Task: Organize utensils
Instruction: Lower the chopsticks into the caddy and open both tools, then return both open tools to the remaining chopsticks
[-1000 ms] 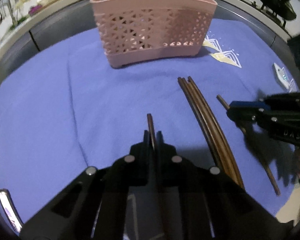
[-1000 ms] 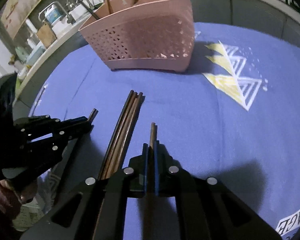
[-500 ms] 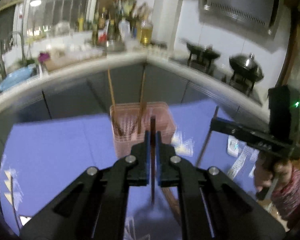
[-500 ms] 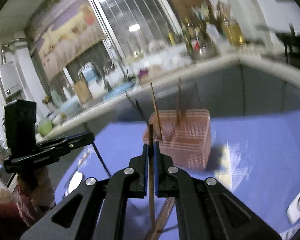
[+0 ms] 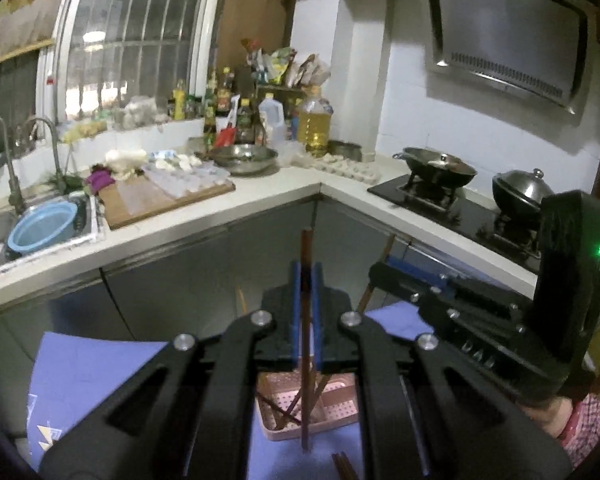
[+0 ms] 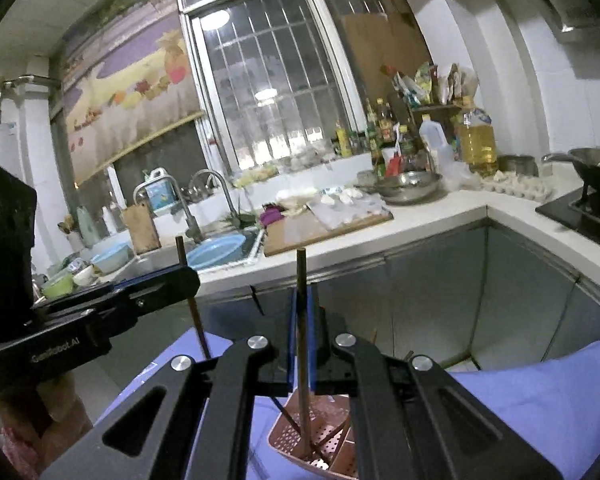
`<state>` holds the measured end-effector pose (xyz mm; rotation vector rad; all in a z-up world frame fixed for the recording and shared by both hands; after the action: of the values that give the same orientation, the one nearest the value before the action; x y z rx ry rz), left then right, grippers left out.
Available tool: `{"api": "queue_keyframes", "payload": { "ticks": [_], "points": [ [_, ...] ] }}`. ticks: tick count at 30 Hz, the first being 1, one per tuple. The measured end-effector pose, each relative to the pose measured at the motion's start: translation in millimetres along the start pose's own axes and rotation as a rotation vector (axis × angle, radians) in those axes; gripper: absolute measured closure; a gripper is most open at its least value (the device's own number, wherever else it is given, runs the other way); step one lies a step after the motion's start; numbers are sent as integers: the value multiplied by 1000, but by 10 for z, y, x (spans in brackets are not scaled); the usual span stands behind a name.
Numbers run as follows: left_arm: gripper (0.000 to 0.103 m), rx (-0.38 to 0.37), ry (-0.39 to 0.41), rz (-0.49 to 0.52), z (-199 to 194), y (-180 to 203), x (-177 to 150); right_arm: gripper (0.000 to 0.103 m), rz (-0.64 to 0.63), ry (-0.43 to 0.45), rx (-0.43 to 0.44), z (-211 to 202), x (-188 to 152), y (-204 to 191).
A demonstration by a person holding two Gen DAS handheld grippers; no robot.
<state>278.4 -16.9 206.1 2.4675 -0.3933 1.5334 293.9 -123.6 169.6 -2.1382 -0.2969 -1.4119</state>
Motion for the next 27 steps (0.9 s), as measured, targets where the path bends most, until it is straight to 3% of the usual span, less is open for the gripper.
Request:
{"api": "queue_keyframes", "payload": {
  "ticks": [10,13,14,16,17,19,21,22,24,27],
  "points": [
    [99,4,-67,-2,412,-84,-215,98,9,-71,-13,259,-329,95],
    [98,28,-139,2,652,-70,-460,98,5,-116,-51,381,-532,135],
    [91,45,-176,22,757,-47,-576,97,4,-132,-65,421,-590,150],
    [87,139,-279,70,982,-46,-874,97,17,-161,-109,474,-699,207],
    [83,140,-331,71,1058,-50,-1033,96,35,-158,-86,450,-718,209],
    [82,119,-357,40,1056,-80,-1165,94,58,-130,-83,331,-708,203],
    [78,130,-327,-6,917,-156,-1173,84,53,-88,-84,172,-670,170],
    [73,134,-303,-28,822,-195,-1137,70,50,-71,-83,84,-661,152],
    [68,150,-223,-72,527,-277,-1023,52,60,-37,-72,-119,-653,124],
    [68,154,-132,-84,120,-285,-959,51,93,-12,-42,-438,-774,109]
  ]
}}
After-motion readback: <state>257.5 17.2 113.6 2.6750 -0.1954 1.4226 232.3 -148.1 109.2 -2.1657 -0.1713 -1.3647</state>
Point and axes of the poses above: each gripper's, at about its wrist camera, not at the fingertips, and z roughly the way its jaws point, y to its right, x to its top, the point moved 7 cm from there along z, roughly the way its jaws point, and after that the axes turned 4 degrees about z, right-handed, at the moved point
